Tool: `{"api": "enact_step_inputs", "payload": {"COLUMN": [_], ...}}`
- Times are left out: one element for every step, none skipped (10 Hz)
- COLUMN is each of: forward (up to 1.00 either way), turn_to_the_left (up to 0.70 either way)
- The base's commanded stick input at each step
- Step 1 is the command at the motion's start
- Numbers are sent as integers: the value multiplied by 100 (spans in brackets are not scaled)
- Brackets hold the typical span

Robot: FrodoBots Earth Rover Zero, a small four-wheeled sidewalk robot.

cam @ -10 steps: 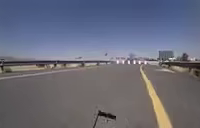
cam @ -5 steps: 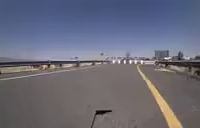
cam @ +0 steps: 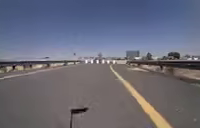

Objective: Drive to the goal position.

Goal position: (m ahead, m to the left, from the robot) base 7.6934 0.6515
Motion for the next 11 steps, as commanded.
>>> {"api": "enact_step_inputs", "payload": {"forward": [70, 70, 70, 70, 70, 70, 70, 70, 70, 70, 70], "turn_to_the_left": [0, 0, 0, 0, 0, 0, 0, 0, 0, 0, 0]}}
